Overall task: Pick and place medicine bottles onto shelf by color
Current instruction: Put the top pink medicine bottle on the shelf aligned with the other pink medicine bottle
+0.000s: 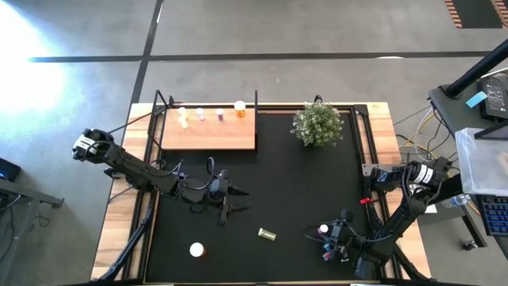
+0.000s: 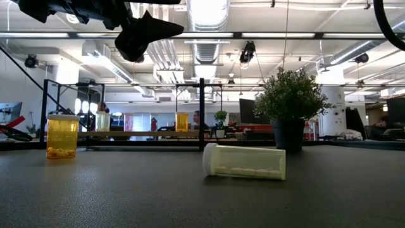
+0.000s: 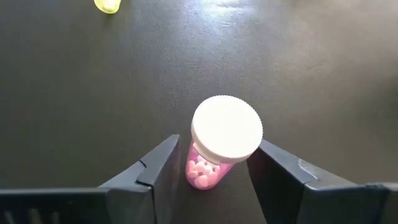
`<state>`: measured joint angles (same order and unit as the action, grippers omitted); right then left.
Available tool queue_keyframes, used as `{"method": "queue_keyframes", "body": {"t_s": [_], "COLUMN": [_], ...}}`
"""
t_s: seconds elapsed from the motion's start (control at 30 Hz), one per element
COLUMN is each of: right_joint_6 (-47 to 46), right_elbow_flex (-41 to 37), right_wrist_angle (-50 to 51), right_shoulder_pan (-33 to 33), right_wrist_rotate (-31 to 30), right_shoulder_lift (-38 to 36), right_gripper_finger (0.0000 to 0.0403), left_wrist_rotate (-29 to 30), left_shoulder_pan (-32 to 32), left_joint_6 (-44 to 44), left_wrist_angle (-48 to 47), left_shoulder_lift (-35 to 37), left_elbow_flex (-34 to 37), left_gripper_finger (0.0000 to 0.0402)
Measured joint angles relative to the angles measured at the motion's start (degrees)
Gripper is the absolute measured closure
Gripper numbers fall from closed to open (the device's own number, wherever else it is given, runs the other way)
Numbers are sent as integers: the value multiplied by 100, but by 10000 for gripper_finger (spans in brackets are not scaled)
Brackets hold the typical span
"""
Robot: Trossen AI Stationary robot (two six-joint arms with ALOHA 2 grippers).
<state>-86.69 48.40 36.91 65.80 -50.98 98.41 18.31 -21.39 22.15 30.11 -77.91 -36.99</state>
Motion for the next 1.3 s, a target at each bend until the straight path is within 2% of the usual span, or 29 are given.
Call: {"method": "queue_keyframes", "body": {"t_s": [0.37, 0.67, 0.87, 0.97, 1.07, 1.2, 1.3], "right_joint_6": [123, 349, 834, 1373, 2306, 4039, 5229], "right_elbow_flex": [-9, -9, -9, -9, -11, -11, -10], "right_wrist_angle": [1, 16, 3, -67, -422, -1540, -2473], "right_shoulder_pan": [0, -123, -758, -1242, -1790, -2556, -3112], "right_wrist_rotate": [-2, 15, 44, 205, 411, 955, 1652], "right_shoulder_lift": [0, -123, -525, -821, -1123, -1473, -1671], "right_gripper_finger": [308, 303, 303, 303, 303, 303, 303], "left_wrist_rotate": [0, 0, 0, -1, 0, 0, -2], "left_shoulder_pan": [-1, 0, -2, -2, -2, 0, 2], "left_joint_6": [2, -128, -908, -1296, -1530, -1708, -1780], "left_wrist_angle": [0, 99, 146, 146, 154, 178, 200], "left_shoulder_lift": [0, 0, 2, 2, -13, -155, -280], "left_elbow_flex": [0, 0, 0, 0, 0, 0, 0], "left_gripper_finger": [182, 182, 182, 182, 182, 182, 182]}}
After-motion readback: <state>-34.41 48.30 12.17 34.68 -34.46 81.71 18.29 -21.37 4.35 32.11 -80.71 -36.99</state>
